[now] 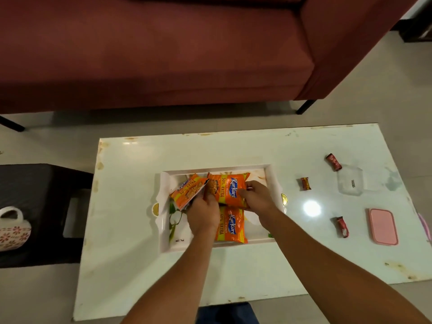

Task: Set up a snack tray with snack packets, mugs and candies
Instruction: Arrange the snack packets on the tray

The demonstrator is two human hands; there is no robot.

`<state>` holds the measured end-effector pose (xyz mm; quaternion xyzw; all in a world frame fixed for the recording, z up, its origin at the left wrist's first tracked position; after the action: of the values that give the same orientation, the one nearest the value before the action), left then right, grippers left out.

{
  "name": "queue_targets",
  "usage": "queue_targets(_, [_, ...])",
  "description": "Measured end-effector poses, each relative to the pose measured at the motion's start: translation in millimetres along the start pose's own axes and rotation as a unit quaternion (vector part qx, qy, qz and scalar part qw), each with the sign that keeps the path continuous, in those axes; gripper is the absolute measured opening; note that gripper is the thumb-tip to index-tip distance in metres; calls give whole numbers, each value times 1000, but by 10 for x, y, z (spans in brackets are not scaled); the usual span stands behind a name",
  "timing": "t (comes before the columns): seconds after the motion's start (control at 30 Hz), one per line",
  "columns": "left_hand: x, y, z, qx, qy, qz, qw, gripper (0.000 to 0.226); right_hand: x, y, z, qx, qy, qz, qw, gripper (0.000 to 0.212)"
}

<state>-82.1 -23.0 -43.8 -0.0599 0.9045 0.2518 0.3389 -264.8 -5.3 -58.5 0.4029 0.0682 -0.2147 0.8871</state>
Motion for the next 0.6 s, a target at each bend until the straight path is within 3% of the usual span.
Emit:
queue_targets(0.23, [398,173,-554,23,51,79,995,24,-701,-79,378,-70,-16,-27,997,21])
queue_targets(0.47, [974,308,-595,88,-50,187,977,33,-1082,-403,123,-61,70,-89,992,31])
queue_targets(0.6, [1058,398,-630,117,-98,202,967,34,-1078,-456,-21,-80,130,-126,980,32])
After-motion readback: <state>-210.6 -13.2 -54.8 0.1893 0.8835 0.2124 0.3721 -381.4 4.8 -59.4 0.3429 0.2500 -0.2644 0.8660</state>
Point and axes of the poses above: each hand's wrist, its own y-axis away from the middle knuckle, its own x-axis out of the palm, z = x × y, the point moved 6 cm from there along -y, towards the middle knuckle, and after that the axes turned 6 degrees about -z, right-handed, at the moved point
